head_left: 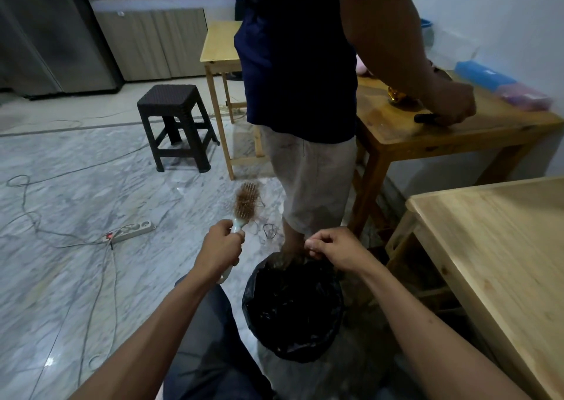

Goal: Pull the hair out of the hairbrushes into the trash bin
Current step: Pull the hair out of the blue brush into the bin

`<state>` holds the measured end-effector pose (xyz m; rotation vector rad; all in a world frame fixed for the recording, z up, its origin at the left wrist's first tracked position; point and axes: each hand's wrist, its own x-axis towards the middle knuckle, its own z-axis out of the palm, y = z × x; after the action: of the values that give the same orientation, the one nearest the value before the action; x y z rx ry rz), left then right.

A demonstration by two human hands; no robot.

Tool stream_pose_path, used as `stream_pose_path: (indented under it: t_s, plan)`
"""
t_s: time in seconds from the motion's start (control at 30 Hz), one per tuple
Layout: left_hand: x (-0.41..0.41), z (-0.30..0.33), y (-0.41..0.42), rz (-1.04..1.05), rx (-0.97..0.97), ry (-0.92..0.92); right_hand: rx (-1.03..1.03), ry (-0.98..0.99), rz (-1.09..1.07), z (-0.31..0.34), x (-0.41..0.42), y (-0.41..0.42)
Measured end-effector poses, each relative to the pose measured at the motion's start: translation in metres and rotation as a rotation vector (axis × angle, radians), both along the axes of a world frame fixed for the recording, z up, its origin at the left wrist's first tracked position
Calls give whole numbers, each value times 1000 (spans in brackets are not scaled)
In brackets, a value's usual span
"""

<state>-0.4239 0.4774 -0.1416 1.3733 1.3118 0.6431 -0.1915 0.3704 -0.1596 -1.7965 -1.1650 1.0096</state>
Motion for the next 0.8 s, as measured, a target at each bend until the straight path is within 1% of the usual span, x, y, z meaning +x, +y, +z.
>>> stream_pose_path:
  t_s: [0.1,0.13,0.2,0.3,0.33,0.4,0.57,0.7,0.8]
  plan:
    - [5,-1,-7,-112,43,72,-83,-82,74,0,1,2]
    - [8,-2,-9,-144,64,105,-88,-82,91,2,-2,3]
    - [14,-1,-14,-207,77,122,-55,1,83,8,-9,7]
    - [21,0,-18,-290,82,119,-14,219,58,15,-20,14]
    - [22,1,-18,-307,89,115,-22,253,62,16,-22,15]
    - [22,2,-17,-314,75,88,-15,259,81,18,-24,16]
    - [13,6,-13,-156,-56,-49,45,193,53,15,-16,11]
    - [6,1,-10,67,-159,-132,5,141,99,12,-5,4]
    - [3,-4,-7,142,-171,-156,-50,85,123,10,0,-3]
